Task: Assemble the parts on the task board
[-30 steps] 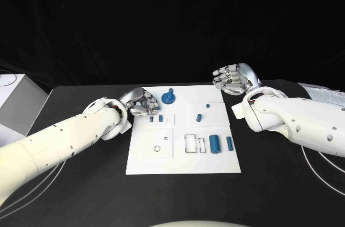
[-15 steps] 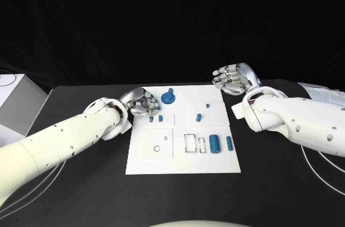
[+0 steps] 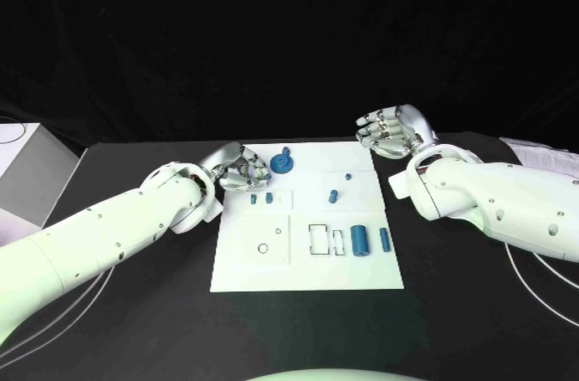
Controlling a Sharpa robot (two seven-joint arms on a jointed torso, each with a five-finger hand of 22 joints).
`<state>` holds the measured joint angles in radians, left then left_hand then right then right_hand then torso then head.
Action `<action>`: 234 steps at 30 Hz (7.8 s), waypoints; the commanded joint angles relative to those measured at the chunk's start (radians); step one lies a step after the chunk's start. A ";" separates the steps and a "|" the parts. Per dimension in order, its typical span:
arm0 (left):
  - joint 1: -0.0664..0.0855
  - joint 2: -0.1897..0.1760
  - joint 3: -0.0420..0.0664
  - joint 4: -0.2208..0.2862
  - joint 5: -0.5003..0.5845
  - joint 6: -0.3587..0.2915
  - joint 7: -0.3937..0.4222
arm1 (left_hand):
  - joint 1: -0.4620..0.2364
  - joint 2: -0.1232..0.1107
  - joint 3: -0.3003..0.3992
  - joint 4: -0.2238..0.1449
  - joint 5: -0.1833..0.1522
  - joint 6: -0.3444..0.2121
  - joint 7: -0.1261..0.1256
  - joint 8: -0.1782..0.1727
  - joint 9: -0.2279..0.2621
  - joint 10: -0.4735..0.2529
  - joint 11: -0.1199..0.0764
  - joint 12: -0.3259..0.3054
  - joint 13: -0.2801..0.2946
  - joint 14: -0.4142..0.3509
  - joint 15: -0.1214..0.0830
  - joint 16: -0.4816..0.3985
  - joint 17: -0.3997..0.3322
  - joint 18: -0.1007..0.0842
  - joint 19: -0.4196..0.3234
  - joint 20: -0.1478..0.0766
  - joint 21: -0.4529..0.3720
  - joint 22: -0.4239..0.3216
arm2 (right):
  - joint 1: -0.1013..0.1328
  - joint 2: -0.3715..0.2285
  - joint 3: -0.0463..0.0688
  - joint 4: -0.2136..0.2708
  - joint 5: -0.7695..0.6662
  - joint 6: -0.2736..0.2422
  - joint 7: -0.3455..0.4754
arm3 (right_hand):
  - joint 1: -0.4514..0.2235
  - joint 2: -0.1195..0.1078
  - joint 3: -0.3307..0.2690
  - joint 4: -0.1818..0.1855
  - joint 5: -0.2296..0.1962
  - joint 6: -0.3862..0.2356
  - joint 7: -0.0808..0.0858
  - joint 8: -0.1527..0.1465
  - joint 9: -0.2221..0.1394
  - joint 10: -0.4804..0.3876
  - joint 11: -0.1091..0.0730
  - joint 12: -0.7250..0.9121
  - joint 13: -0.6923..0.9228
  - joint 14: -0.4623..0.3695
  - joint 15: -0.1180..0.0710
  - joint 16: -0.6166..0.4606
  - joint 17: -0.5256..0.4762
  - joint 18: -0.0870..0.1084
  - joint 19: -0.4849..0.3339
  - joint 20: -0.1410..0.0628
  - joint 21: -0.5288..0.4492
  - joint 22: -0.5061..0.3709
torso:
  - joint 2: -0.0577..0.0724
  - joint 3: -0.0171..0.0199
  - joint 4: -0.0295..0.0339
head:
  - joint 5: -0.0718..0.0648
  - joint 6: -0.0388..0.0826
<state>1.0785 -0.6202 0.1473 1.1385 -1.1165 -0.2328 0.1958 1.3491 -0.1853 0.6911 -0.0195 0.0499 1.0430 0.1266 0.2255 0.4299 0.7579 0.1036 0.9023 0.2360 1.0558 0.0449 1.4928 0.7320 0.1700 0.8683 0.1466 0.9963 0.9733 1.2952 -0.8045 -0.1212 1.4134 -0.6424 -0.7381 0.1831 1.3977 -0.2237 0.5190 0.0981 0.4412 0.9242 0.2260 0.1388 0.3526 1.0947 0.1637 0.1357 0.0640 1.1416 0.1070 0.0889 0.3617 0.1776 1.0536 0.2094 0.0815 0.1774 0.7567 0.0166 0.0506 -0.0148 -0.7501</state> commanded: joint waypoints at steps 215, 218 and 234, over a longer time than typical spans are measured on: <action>0.027 0.048 0.031 0.039 -0.538 0.120 -0.141 | 0.034 -0.035 0.001 -0.017 0.002 -0.067 -0.015 -0.003 0.023 -0.062 -0.014 -0.008 0.018 0.171 -0.030 -0.005 0.222 -0.105 0.534 -0.030 0.398 0.388 | 0.000 0.000 0.000 -0.001 -0.004 0.007 0.018 | -0.015 0.002 -0.001 -0.007 -0.005 0.009 -0.003 0.000 0.000 0.001 -0.006 -0.009 -0.001 0.005 -0.001 -0.004 -0.005 0.003 0.006 0.000 0.002 -0.006 | 0.000 0.0016 -0.0005 | 0.001 -0.009; 0.030 0.051 0.026 0.036 -0.542 0.136 -0.144 | 0.032 -0.035 0.001 -0.016 0.002 -0.061 -0.017 0.000 0.024 -0.056 -0.017 -0.010 0.016 0.172 -0.033 -0.005 0.224 -0.105 0.533 -0.033 0.398 0.387 | 0.000 0.000 0.000 -0.002 -0.004 0.007 0.018 | -0.015 0.002 -0.001 -0.007 -0.005 0.009 -0.003 0.000 0.000 0.001 -0.006 -0.009 -0.001 0.005 -0.001 -0.004 -0.005 0.003 0.006 0.000 0.002 -0.006 | -0.001 0.0015 0.0003 | 0.001 -0.011; 0.039 0.068 0.015 0.019 -0.549 0.167 -0.152 | 0.016 -0.047 -0.014 -0.009 0.001 -0.064 -0.019 -0.001 0.023 -0.052 -0.021 -0.019 0.010 0.183 -0.039 -0.001 0.240 -0.107 0.538 -0.041 0.401 0.392 | 0.000 0.003 0.000 -0.001 -0.004 0.006 0.018 | -0.015 0.002 -0.001 -0.007 -0.005 0.009 -0.003 0.000 0.000 0.001 -0.006 -0.009 -0.001 0.005 -0.001 -0.004 -0.005 0.003 0.006 0.000 0.002 -0.006 | 0.000 0.0003 -0.0003 | 0.003 -0.012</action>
<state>1.1166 -0.5565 0.1624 1.1582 -1.6546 -0.0857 0.0479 1.3701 -0.2285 0.6824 -0.0296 0.0494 0.9782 0.1105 0.2211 0.4521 0.6976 0.0824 0.8865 0.2471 1.2367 0.0068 1.4900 0.9717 0.0457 1.4042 0.1107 1.3958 1.3075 1.2952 -0.8029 -0.1212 1.4113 -0.6417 -0.7390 0.1897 1.3938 -0.2198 0.5190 0.0981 0.4412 0.9268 0.2226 0.1388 0.3526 1.0973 0.1664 0.1317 0.0640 1.1416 0.1070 0.0890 0.3584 0.1777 1.0536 0.2094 0.0815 0.1722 0.7564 0.0171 0.0501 -0.0122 -0.7618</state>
